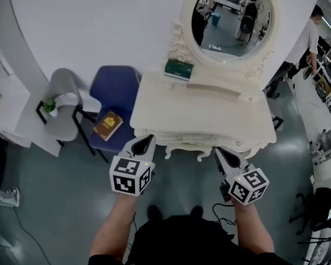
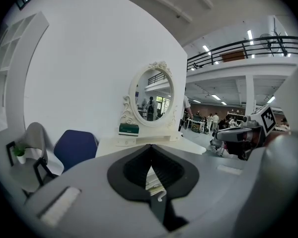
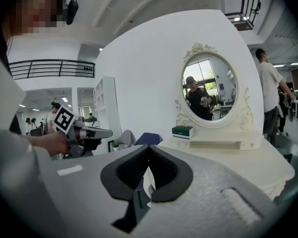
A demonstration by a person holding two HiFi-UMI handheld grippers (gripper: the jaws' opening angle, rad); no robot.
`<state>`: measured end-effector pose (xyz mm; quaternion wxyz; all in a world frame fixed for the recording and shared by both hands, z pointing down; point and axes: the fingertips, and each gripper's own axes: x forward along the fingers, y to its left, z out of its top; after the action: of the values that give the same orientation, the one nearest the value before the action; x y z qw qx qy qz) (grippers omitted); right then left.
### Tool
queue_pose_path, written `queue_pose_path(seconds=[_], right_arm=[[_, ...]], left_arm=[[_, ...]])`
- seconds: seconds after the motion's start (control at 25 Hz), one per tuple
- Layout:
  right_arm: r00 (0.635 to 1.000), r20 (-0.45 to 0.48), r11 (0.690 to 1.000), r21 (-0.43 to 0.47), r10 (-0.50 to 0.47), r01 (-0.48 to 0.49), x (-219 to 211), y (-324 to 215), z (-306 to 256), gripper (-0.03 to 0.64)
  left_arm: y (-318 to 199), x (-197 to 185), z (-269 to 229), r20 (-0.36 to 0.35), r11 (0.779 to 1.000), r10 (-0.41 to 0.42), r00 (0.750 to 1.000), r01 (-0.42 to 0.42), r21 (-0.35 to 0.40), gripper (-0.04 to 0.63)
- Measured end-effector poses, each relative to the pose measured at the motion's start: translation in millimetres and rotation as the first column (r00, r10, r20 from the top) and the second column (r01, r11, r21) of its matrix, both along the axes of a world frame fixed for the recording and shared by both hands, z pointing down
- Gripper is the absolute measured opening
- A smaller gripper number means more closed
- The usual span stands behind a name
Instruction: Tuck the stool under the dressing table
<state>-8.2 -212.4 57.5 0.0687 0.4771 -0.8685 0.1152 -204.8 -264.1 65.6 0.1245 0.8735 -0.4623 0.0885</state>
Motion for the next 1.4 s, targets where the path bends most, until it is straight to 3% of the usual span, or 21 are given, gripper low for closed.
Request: queue_pose_path(seconds=[0.16,0.28,0.44,0.6,0.72,0.96,1.4], right_arm=[[0.999,0.004,0.997,0.06,-0.04,0.04,28,3,-23,0.003],[0.998,0.024,0.994,0.102,-0.049,0.046,50,3,-36,0.003],[0.996,0.062,0.989,0.136,-0.068,0.059,71,4,-46,0.002],[0.991,0.125,0.989,0.143,-0.051,0.033,85,1,-53,0.002],[0.995,0.089,0.986,0.163,-0.045,0.03,89,3,-54,0.002],[0.997,0.072,0.985,0.175,-0.01,-0.003,102,6,-55,0.002],[0.999,0.049,0.98,0.199,0.013,-0.022,110,9,-59,0.002]], left_arm=[[3,35,-14,-0.035,1.0,-0.014,0.999,0.014,0.007,0.015],[0,68,-29,-0.015,0.999,0.005,1.0,-0.005,0.044,0.015],[-4,107,-51,-0.018,0.994,0.046,0.999,-0.044,0.099,0.015],[-5,133,-54,-0.018,0.991,0.102,0.995,-0.1,0.091,0.015],[-2,132,-56,-0.02,0.99,0.099,0.995,-0.097,0.1,0.015],[-8,103,-49,-0.025,0.994,-0.011,1.0,0.014,0.112,0.015],[-1,92,-47,0.015,0.992,-0.034,0.999,0.032,0.124,0.015]])
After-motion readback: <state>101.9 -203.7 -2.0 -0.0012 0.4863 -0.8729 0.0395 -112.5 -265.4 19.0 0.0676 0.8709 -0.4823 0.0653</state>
